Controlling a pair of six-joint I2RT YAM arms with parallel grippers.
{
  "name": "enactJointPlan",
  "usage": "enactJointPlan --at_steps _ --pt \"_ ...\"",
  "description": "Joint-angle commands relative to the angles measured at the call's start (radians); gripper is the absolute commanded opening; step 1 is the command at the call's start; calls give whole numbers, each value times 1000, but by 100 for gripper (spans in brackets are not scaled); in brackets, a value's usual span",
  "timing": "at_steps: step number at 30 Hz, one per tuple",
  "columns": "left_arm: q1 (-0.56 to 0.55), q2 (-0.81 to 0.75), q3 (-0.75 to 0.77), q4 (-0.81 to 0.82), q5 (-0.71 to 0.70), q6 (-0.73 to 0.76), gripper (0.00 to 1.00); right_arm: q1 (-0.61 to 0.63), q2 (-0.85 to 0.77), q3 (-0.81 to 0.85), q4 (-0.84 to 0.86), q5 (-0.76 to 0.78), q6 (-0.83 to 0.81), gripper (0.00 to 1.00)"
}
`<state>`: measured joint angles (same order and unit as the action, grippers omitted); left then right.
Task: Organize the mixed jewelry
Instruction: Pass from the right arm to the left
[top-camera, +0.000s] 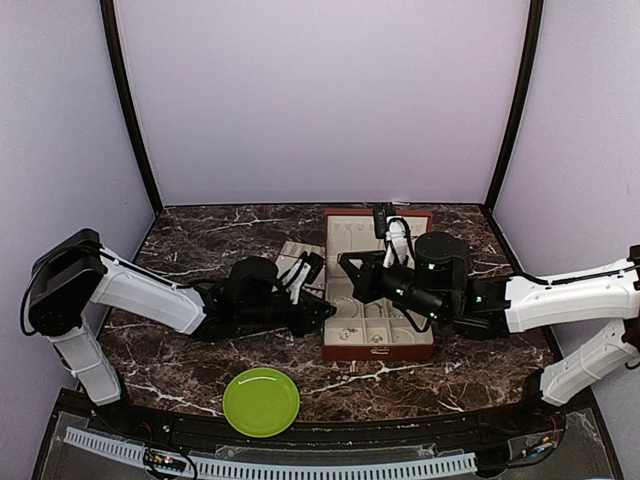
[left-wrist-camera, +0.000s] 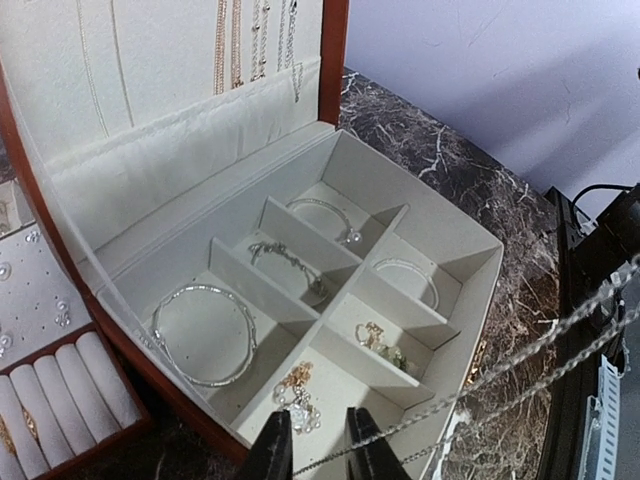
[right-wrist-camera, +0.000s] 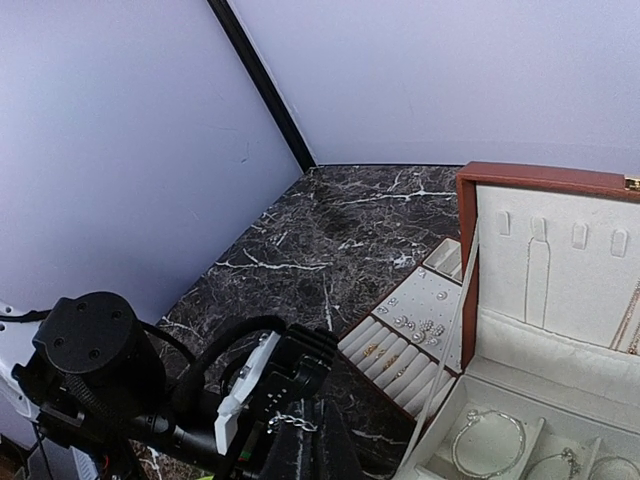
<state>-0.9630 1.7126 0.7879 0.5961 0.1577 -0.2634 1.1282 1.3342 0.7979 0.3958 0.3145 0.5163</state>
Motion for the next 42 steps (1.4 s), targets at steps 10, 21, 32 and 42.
enactJointPlan --at_steps 10,21,32,42 --pt "-11 -58 68 65 8 20 21 6 -42 -14 23 13 22 0" --pt "-16 -127 107 28 14 32 17 7 -36 -13 19 20 30 0" --pt "-19 -160 116 6 -39 38 0 7 -44 -22 5 42 39 0" --pt "-19 -249 154 -153 -98 86 0 5 -49 -71 19 31 68 0"
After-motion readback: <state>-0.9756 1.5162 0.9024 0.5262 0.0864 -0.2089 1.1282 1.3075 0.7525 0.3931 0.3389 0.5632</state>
